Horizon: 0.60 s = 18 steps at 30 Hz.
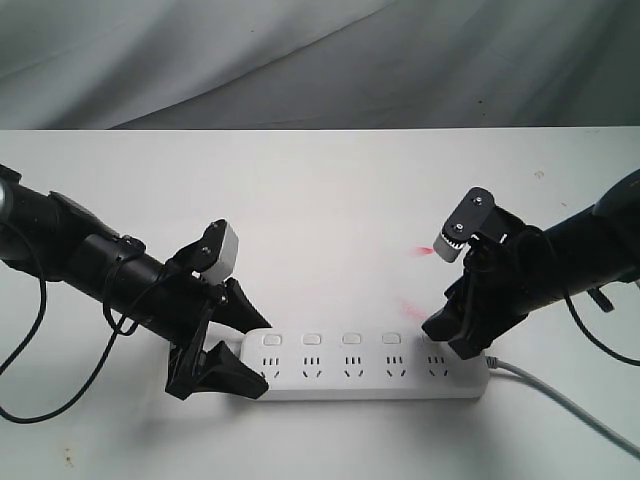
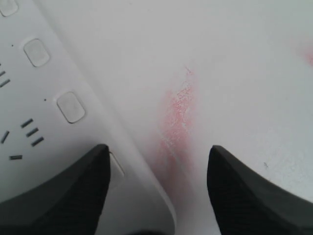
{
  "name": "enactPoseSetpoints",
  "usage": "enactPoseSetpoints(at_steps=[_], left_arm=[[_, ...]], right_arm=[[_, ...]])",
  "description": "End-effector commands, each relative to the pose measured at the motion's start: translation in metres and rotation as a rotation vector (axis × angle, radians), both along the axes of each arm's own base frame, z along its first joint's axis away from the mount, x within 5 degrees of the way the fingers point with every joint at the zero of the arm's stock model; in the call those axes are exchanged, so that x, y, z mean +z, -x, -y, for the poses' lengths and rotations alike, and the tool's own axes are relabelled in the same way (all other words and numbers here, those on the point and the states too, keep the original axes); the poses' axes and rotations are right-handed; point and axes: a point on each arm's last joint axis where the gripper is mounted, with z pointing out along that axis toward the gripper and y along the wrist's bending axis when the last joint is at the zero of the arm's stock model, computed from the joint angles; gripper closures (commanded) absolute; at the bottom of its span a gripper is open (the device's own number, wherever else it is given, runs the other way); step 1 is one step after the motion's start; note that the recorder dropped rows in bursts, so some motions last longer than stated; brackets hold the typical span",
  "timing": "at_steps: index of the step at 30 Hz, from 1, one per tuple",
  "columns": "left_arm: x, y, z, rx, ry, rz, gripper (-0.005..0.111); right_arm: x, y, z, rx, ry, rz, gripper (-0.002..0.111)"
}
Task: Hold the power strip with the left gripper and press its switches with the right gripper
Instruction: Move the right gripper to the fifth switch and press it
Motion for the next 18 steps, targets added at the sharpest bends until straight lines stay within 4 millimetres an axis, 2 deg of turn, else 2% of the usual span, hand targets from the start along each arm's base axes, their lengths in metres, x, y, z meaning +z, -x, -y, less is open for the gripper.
enactPoseSetpoints(at_steps=[1,6,18], left_arm=[[0.0002,0.0004,0.0019,-0.017,0.006,-0.001,0.046],[0.0002,0.0004,0.0019,-0.017,0.006,-0.001,0.046],[0.0002,0.0004,0.0019,-0.017,0.006,-0.001,0.046]], right_arm=[[-0.0065,0.0027,0.002,0.002,0.018,-0.009,0.054],[-0.0141,0.0029,0.0022,0.006,0.025,-0.033,0.054],[-0.0161,0.0015,0.0062,-0.007,0.071,-0.013,0.054]])
